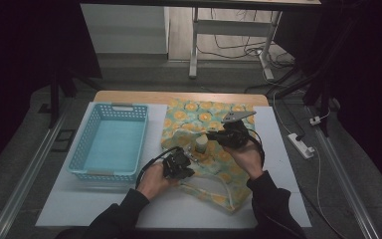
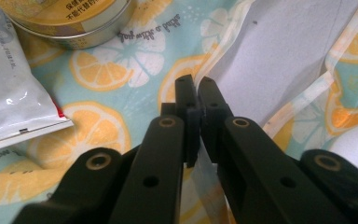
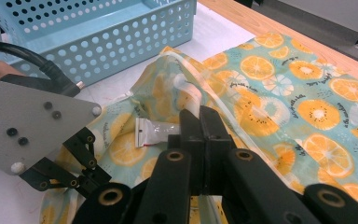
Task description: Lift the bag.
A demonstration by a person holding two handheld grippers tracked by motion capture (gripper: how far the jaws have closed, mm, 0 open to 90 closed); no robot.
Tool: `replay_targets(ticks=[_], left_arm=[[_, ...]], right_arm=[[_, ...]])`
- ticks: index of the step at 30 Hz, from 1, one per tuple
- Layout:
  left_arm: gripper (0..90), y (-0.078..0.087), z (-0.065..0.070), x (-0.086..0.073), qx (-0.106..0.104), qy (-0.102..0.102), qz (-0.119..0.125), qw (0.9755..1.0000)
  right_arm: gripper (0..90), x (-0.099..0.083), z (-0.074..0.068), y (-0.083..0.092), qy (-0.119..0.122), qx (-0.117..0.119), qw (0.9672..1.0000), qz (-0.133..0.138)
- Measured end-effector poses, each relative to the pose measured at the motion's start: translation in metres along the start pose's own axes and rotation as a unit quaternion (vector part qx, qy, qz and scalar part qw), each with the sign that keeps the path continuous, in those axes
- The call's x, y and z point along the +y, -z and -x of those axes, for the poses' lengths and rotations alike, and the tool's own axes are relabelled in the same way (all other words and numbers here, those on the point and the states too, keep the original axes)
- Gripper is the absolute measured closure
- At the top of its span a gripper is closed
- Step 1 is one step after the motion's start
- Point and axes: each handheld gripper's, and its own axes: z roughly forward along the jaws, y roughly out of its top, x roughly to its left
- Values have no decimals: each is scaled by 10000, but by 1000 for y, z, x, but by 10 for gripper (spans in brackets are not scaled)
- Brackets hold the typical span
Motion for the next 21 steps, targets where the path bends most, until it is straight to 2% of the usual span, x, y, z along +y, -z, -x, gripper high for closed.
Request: replay_targets(ticks=[3,8,14,21], left_arm=[[890,4,1,1,36,34,-14,10000],[890,16,0,4,-43,299,163,9994],[890,28,2,7,-32,308,254,9992],[890,42,-1,11,-154,498,291,9982]], right_arm=[[895,0,0,0,-6,9,10000,-6],[895,1,0,2,16,56,10000,-33],[895,4,-3,3,27,109,9999,-40],[896,8,-4,5,26,154,9999,-50]])
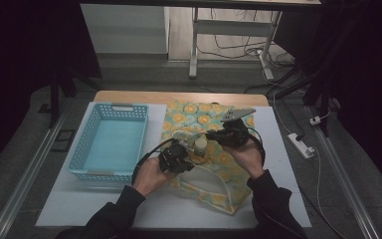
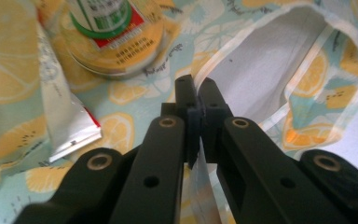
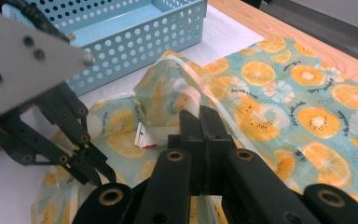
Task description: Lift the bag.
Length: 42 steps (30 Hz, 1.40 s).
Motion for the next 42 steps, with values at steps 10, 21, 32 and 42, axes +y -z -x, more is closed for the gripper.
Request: replay_targets(ticks=[10,21,32,42], left_arm=[[890,27,-8,7,-193,141,294,9993],[891,58,-15,17,-444,228,527,9974],[891,88,-31,30,-506,296,670,9960],[892,120,-40,41,-500,319,971,9935]], right_arm=[[895,13,-4,6,92,32,9999,-29],[896,24,-9,13,157,90,9998,-47],[896,39,-15,21,271,122,9996,-17],[896,58,-23,27,335,313,9989,76]])
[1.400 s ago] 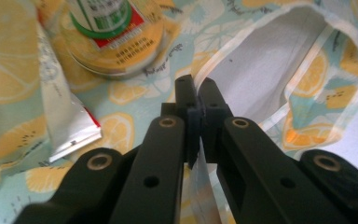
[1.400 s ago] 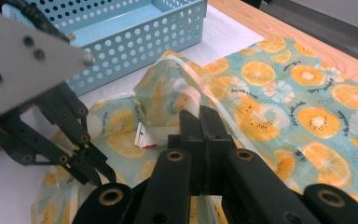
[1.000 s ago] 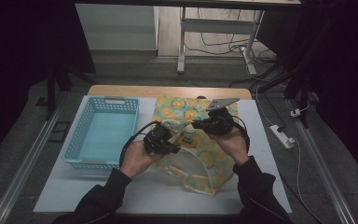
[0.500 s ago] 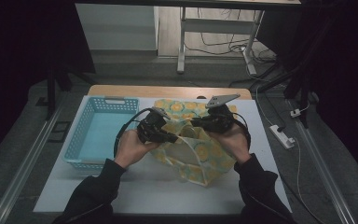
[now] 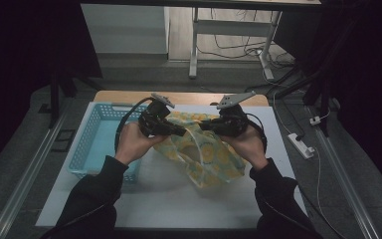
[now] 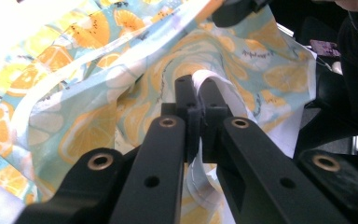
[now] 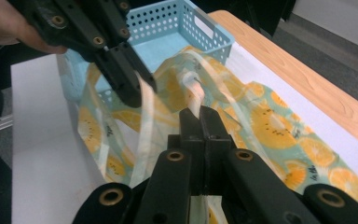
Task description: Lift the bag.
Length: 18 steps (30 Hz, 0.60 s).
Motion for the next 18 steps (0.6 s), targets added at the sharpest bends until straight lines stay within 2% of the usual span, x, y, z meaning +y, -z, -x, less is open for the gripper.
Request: replay_targets(ticks=[9,18], left_arm=[[892,28,-1,17,-25,10,240,9997],[892,51,-3,33,2,28,492,9988]], right_arm=[[897,18,-6,6,136,44,9999,34],[897,38,-8,17,212,67,9996,189]])
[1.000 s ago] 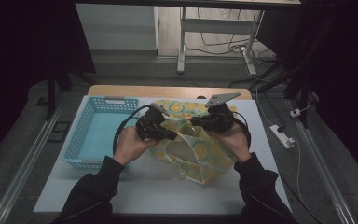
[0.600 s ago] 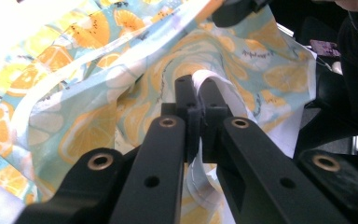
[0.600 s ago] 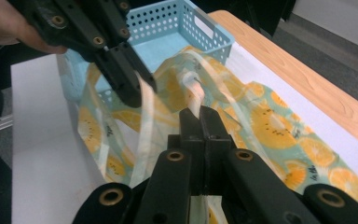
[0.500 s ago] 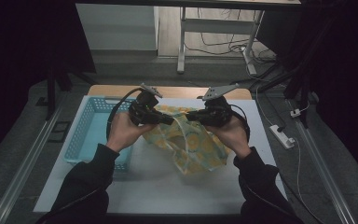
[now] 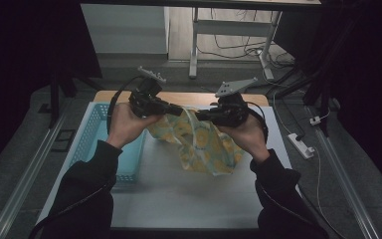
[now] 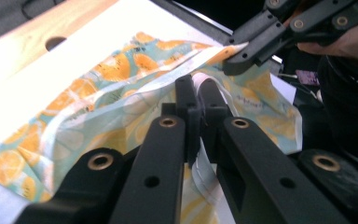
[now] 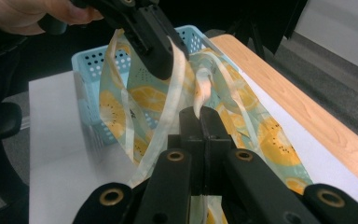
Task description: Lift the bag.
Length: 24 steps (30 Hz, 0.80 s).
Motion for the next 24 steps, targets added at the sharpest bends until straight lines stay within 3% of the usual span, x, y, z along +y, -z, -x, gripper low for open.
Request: replay_targets(ticks=[13,24], left_arm=[[892,29,-1,30,301,12,354,9989],[893,51,10,56,478,-130,668,9965]], right_arm=[[897,41,1,13,74,-113,9998,120],[897,70,-3,32,265,-269,9988,315]])
